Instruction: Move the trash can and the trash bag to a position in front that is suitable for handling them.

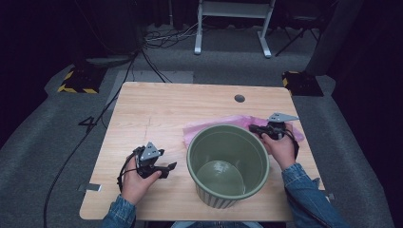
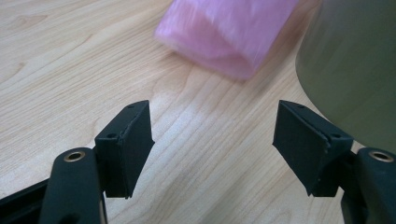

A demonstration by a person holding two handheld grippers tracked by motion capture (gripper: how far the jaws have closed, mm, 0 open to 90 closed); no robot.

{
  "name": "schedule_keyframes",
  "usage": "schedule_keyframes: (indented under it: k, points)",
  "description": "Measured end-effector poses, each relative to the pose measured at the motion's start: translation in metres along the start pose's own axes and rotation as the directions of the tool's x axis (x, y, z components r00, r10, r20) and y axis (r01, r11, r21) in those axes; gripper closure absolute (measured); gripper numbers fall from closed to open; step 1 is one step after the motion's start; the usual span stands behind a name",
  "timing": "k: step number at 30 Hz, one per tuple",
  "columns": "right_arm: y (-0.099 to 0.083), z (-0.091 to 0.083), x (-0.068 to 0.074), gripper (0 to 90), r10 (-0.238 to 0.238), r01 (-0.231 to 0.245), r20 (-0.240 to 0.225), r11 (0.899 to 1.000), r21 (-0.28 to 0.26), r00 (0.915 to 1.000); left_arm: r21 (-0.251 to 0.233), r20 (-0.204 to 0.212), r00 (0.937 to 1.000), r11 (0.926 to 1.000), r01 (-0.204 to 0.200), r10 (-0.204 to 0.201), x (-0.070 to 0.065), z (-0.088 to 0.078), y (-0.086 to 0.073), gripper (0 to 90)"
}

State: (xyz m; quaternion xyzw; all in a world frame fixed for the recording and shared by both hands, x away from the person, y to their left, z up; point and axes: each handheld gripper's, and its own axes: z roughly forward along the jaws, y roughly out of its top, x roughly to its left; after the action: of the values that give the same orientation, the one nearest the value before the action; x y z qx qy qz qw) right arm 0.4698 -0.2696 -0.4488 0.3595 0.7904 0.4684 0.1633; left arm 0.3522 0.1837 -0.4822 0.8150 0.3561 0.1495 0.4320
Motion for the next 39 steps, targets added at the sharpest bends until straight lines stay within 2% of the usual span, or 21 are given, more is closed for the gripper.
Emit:
schedule_keyframes:
  k: [1,6,7,9,12,13,15,18,20,21,25,30,35,39]
  points:
    - [0.000,0.000,0.000,89.0,0.000,0.000,0.000,1.000,0.000,1.0000,-0.002,0.001,1.0000,1.0000,-0.001,0.001,0.000,0.000,0.001,28.1]
    - [0.014,-0.025,-0.001,89.0,0.000,0.000,0.006,0.998,-0.058,1.0000,-0.006,0.004,1.0000,1.0000,-0.004,0.004,0.001,0.001,0.002,28.1]
    - [0.020,-0.035,0.000,89.0,0.001,0.000,0.009,0.997,-0.079,1.0000,-0.003,0.006,1.0000,1.0000,-0.004,0.004,0.001,0.001,0.002,28.1]
    - [0.023,-0.040,0.000,89.0,0.001,0.000,0.010,0.996,-0.089,1.0000,-0.003,0.009,1.0000,1.0000,-0.004,0.004,0.002,0.002,0.002,28.1]
    - [0.033,-0.060,0.001,89.0,-0.002,0.004,0.009,0.990,-0.139,1.0000,-0.002,0.008,0.9999,0.9999,-0.010,0.010,0.004,0.002,0.003,28.1]
    - [0.033,-0.060,0.001,89.0,-0.002,0.004,0.009,0.990,-0.139,1.0000,-0.005,0.010,0.9999,1.0000,-0.006,0.006,0.004,0.002,0.003,28.1]
    - [0.038,-0.073,0.003,89.1,-0.002,0.007,0.026,0.986,-0.164,0.9996,-0.010,0.010,0.9999,1.0000,0.000,0.000,0.004,0.003,0.003,28.1]
    - [0.041,-0.081,0.006,89.1,-0.004,0.012,0.047,0.985,-0.172,0.9989,-0.007,0.010,0.9999,1.0000,-0.001,0.001,0.004,0.003,0.004,28.1]
    - [0.047,-0.094,0.011,89.1,-0.024,0.038,0.081,0.983,-0.180,0.9965,-0.009,0.010,0.9999,1.0000,-0.002,0.002,0.004,0.003,0.004,28.1]
    - [0.047,-0.094,0.011,89.1,-0.024,0.038,0.081,0.983,-0.180,0.9965,-0.009,0.008,0.9999,0.9999,-0.007,0.007,0.005,0.002,0.004,28.1]
    - [0.056,-0.111,0.015,89.1,-0.023,0.042,0.097,0.979,-0.199,0.9950,-0.011,0.009,1.0000,0.9999,0.001,-0.001,0.006,0.000,0.004,28.1]
    - [0.065,-0.130,0.019,89.1,-0.028,0.052,0.118,0.976,-0.210,0.9926,-0.024,0.003,1.0000,0.9997,-0.009,0.009,0.007,-0.004,0.008,28.1]
    - [0.071,-0.147,0.021,89.1,-0.005,0.030,0.110,0.973,-0.227,0.9940,-0.033,0.004,0.9997,0.9992,-0.023,0.023,0.007,-0.008,0.016,28.1]
    - [0.078,-0.162,0.022,89.1,-0.006,0.038,0.133,0.971,-0.236,0.9911,-0.034,0.005,0.9996,0.9990,-0.029,0.029,0.008,-0.008,0.018,28.1]
